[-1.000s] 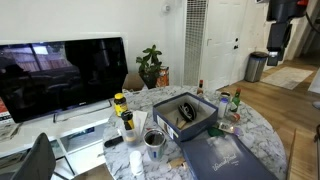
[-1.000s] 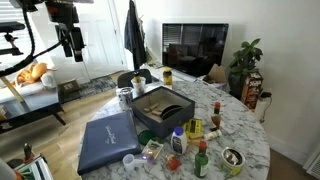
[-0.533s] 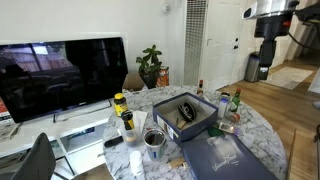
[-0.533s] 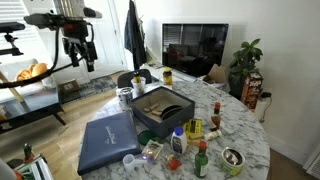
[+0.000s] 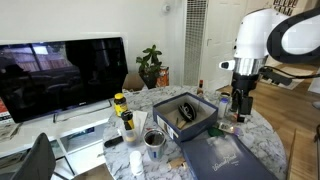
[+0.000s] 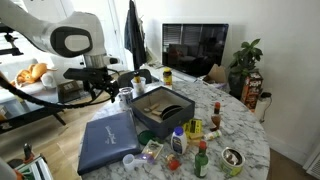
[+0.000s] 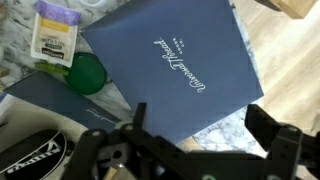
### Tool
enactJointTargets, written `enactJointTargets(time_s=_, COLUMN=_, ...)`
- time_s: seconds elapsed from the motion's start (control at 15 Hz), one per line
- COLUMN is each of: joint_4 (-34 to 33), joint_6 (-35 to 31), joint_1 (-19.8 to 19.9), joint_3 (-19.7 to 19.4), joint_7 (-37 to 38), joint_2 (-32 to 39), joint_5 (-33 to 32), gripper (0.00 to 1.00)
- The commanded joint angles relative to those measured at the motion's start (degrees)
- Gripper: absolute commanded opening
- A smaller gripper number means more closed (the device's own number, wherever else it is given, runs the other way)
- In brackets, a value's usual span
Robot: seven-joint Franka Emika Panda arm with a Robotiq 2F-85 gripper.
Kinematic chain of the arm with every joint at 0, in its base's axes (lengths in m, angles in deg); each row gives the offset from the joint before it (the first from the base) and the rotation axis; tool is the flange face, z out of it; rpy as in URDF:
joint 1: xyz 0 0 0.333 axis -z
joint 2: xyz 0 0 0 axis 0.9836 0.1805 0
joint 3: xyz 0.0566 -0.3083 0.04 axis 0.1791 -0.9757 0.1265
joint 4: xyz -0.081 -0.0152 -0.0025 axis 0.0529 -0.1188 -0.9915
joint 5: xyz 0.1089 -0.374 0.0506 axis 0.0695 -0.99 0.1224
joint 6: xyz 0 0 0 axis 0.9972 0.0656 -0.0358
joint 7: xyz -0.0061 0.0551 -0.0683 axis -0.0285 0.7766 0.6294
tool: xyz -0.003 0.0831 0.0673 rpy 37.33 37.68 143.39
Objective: Pick up the blue box lid and place it on the blue box
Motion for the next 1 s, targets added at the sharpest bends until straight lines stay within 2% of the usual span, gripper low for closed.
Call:
enactJointTargets(time_s=0.0, joint_4=0.23, joint_6=-8.11, joint_1=-2.02, joint_3=-2.28, joint_7=-7.76, joint_2=9.34, joint_5=1.57, gripper=1.00)
enactJointTargets(time_s=0.07, joint_4=-0.91, joint_6=-8.64, joint_1=-2.24, joint_3=-2.61, joint_7=-9.74, joint_2=11.77, joint_5=2.62, gripper=1.00)
enactJointTargets(time_s=0.13, joint_4=0.28, joint_6=-6.25, joint_1=-1.00, joint_3=-1.31, joint_7=-5.49, joint_2=7.00, joint_5=0.49, gripper=1.00)
enactJointTargets(time_s=0.27, joint_4=-0.19, joint_6=-6.99, joint_1=-0.75, joint_3=-1.21, joint_7=-6.11, joint_2=9.18, joint_5=0.71, gripper=1.00)
enactJointTargets(time_s=0.67, joint_4=-0.40, joint_6=-6.98, joint_1=-0.89, joint_3=-1.34, joint_7=-6.04, joint_2=8.13, joint_5=0.66, gripper=1.00)
enactJointTargets(time_s=0.93, joint_4=-0.68, joint_6=-13.23, joint_1=-1.63, joint_3=-3.89, joint_7=-19.99, joint_2=14.12, joint_5=4.59, gripper=1.00)
